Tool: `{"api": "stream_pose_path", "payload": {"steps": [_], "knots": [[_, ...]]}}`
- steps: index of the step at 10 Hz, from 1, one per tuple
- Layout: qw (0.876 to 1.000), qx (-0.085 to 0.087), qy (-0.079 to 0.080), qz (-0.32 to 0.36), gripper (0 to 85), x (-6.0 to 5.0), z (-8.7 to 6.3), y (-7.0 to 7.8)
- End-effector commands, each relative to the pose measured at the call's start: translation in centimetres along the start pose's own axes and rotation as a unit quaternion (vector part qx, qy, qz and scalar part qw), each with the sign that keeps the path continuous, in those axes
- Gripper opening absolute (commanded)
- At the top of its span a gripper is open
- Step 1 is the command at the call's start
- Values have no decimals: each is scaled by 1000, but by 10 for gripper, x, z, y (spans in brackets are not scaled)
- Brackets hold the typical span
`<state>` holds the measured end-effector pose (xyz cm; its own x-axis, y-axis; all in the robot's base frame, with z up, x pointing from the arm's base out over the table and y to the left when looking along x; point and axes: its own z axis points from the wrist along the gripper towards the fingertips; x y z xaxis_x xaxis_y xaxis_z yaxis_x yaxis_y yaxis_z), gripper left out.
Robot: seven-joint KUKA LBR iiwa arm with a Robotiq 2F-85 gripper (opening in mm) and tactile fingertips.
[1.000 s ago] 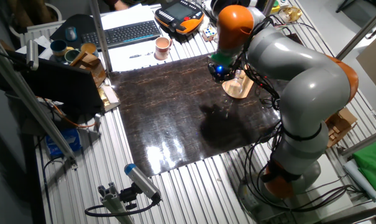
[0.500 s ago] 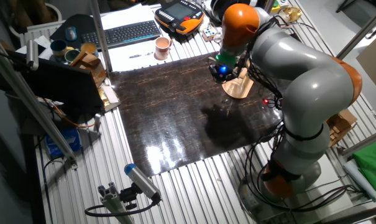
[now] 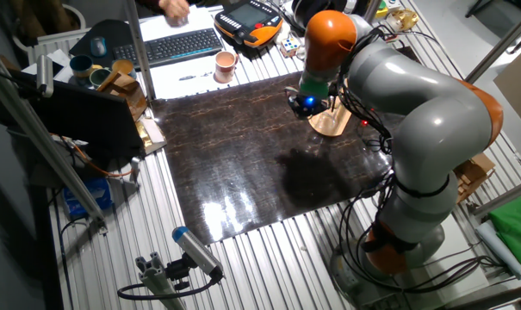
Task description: Put the cup on the cup rack
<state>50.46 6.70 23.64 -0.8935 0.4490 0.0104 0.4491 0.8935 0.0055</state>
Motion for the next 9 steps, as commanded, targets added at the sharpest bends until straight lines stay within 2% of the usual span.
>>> {"api": "stream_pose_path", "payload": {"steps": [1, 9], "knots": [[999, 0, 0, -43, 7, 1, 0, 0], [997, -3, -14, -82, 7, 7, 8, -3]]}}
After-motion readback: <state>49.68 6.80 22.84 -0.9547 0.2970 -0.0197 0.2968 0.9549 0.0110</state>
